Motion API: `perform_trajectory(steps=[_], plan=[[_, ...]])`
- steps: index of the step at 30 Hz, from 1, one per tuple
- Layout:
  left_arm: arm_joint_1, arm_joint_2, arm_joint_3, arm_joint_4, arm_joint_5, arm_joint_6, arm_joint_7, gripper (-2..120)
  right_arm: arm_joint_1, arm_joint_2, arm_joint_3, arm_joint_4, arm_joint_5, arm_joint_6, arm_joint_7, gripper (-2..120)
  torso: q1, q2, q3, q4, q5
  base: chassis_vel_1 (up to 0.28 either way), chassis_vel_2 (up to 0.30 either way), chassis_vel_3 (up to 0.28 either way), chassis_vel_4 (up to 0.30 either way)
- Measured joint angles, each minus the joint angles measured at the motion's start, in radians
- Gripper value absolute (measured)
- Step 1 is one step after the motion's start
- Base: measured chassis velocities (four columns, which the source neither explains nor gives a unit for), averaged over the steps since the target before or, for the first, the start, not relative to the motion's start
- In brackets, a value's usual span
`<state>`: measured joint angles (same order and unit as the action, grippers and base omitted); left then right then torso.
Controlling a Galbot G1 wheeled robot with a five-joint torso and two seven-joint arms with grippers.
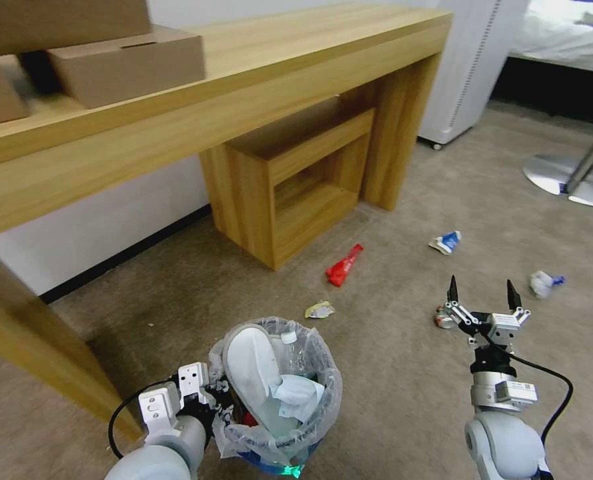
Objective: Pick up the trash bin and place the garbage on the floor into it.
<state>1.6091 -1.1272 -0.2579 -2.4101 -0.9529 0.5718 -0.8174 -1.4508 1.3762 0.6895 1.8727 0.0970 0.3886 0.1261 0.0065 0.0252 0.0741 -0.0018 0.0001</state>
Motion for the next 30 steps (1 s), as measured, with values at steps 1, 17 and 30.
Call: perform_trajectory(steps=[1, 17, 30], plan=[[0.0, 0.0, -0.001, 0.0, 0.0, 0.0, 0.0, 0, 0.0, -0.002, -0.003, 0.003, 0.003, 0.001, 0.001, 100, 0.0, 0.0, 0.0, -0.0001, -0.0002, 0.0, 0.0, 0.0, 0.0], [0.013, -0.009, 0.0, -0.003, 0.009, 0.0, -0.005, 0, 0.004, -0.001, -0.025, 0.001, -0.003, 0.018, -0.012, 100, 0.0, 0.0, 0.0, -0.0004, -0.0001, 0.0, 0.0, 0.0, 0.0], [0.023, -0.009, -0.003, -0.003, 0.02, 0.0, 0.0, 0, 0.006, 0.0, -0.015, -0.008, 0.017, 0.015, -0.022, 100, 0.0, 0.0, 0.0, -0.0003, -0.0001, 0.0, 0.0, 0.0, 0.0]])
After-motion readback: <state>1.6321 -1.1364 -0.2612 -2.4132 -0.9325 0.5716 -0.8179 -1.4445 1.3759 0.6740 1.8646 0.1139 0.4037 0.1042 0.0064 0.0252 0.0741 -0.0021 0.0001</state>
